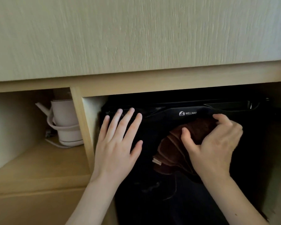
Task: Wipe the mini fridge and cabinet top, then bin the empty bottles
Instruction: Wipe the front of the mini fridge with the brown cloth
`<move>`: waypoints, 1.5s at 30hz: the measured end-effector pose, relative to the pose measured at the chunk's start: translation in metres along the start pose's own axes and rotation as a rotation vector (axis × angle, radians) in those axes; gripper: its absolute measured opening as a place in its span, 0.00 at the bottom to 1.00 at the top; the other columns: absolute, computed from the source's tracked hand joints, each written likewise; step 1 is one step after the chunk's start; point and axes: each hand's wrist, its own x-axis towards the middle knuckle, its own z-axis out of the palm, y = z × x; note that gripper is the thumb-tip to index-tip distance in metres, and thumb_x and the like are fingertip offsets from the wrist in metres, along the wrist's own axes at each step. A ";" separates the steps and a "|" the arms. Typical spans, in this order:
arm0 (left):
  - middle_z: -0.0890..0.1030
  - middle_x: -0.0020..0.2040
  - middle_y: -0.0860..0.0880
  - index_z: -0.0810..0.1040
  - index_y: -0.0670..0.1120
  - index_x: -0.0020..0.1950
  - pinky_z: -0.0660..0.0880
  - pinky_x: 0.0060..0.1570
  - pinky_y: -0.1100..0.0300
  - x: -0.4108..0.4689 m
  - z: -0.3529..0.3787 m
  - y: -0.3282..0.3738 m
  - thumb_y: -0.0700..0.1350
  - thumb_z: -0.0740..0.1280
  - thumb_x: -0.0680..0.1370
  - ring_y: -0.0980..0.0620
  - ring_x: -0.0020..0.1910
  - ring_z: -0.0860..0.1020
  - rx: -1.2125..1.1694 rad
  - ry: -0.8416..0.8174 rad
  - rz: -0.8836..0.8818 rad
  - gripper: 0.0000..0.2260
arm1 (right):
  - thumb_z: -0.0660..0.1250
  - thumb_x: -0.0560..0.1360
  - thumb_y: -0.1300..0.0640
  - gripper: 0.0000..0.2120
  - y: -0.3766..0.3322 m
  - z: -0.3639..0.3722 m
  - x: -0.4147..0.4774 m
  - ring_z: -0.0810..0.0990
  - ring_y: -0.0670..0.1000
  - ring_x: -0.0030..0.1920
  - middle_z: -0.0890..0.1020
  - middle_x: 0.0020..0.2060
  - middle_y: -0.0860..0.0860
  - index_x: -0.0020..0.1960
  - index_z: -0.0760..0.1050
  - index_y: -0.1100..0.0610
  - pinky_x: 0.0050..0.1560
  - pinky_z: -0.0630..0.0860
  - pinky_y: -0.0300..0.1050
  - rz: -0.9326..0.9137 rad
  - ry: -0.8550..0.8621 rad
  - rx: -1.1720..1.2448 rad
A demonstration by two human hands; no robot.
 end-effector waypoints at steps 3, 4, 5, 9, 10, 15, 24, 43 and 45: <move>0.69 0.76 0.50 0.63 0.49 0.78 0.46 0.79 0.46 0.001 -0.005 -0.009 0.54 0.64 0.78 0.48 0.78 0.61 0.074 -0.006 0.046 0.29 | 0.65 0.71 0.38 0.35 -0.010 0.004 -0.001 0.70 0.65 0.53 0.69 0.54 0.68 0.64 0.63 0.65 0.53 0.72 0.63 0.068 0.029 0.015; 0.70 0.75 0.50 0.64 0.49 0.78 0.44 0.79 0.46 0.002 -0.007 -0.012 0.54 0.65 0.78 0.48 0.78 0.62 0.103 -0.005 0.075 0.29 | 0.66 0.71 0.40 0.33 -0.014 0.006 -0.001 0.70 0.65 0.52 0.69 0.54 0.67 0.62 0.63 0.64 0.50 0.74 0.61 0.076 0.045 0.058; 0.71 0.75 0.50 0.64 0.49 0.78 0.44 0.79 0.45 0.003 -0.009 -0.015 0.53 0.66 0.78 0.48 0.77 0.63 0.129 -0.005 0.103 0.29 | 0.67 0.72 0.41 0.30 -0.018 0.009 -0.002 0.71 0.64 0.50 0.69 0.53 0.67 0.60 0.64 0.63 0.48 0.74 0.58 0.074 0.066 0.102; 0.72 0.74 0.48 0.66 0.48 0.77 0.45 0.79 0.44 0.004 -0.014 -0.023 0.52 0.69 0.77 0.47 0.77 0.64 0.167 -0.008 0.129 0.30 | 0.70 0.75 0.49 0.21 -0.032 0.024 -0.006 0.72 0.62 0.47 0.70 0.49 0.66 0.54 0.64 0.62 0.44 0.71 0.49 0.026 0.158 0.167; 0.72 0.74 0.48 0.67 0.48 0.77 0.46 0.79 0.44 0.003 -0.013 -0.023 0.52 0.68 0.78 0.46 0.77 0.64 0.174 -0.001 0.130 0.29 | 0.70 0.75 0.49 0.21 -0.036 0.027 -0.008 0.72 0.62 0.46 0.71 0.48 0.65 0.53 0.64 0.62 0.44 0.73 0.52 -0.001 0.163 0.167; 0.70 0.75 0.47 0.66 0.47 0.77 0.49 0.78 0.44 -0.002 -0.008 -0.025 0.53 0.65 0.79 0.46 0.77 0.64 0.200 0.036 0.149 0.28 | 0.70 0.74 0.45 0.20 -0.033 0.031 -0.012 0.74 0.55 0.42 0.71 0.45 0.57 0.50 0.65 0.58 0.40 0.79 0.50 -0.272 0.084 0.239; 0.68 0.76 0.47 0.63 0.47 0.79 0.50 0.78 0.43 -0.004 -0.003 -0.029 0.54 0.62 0.80 0.46 0.77 0.62 0.180 0.061 0.157 0.28 | 0.74 0.74 0.48 0.21 0.000 0.007 0.008 0.78 0.55 0.48 0.78 0.48 0.59 0.54 0.77 0.66 0.49 0.78 0.51 -0.124 0.212 0.247; 0.68 0.76 0.47 0.68 0.46 0.76 0.53 0.78 0.46 0.001 -0.007 -0.015 0.46 0.76 0.71 0.45 0.78 0.61 0.003 -0.012 0.162 0.35 | 0.77 0.67 0.46 0.31 -0.030 0.038 -0.032 0.75 0.55 0.51 0.78 0.50 0.60 0.63 0.69 0.58 0.49 0.76 0.51 -0.352 0.111 0.224; 0.68 0.76 0.48 0.68 0.46 0.76 0.53 0.78 0.46 0.004 -0.002 -0.006 0.46 0.76 0.70 0.45 0.78 0.61 -0.045 -0.022 0.153 0.36 | 0.78 0.67 0.48 0.29 -0.017 0.029 -0.021 0.75 0.55 0.51 0.76 0.50 0.60 0.63 0.70 0.56 0.50 0.77 0.51 -0.318 0.132 0.273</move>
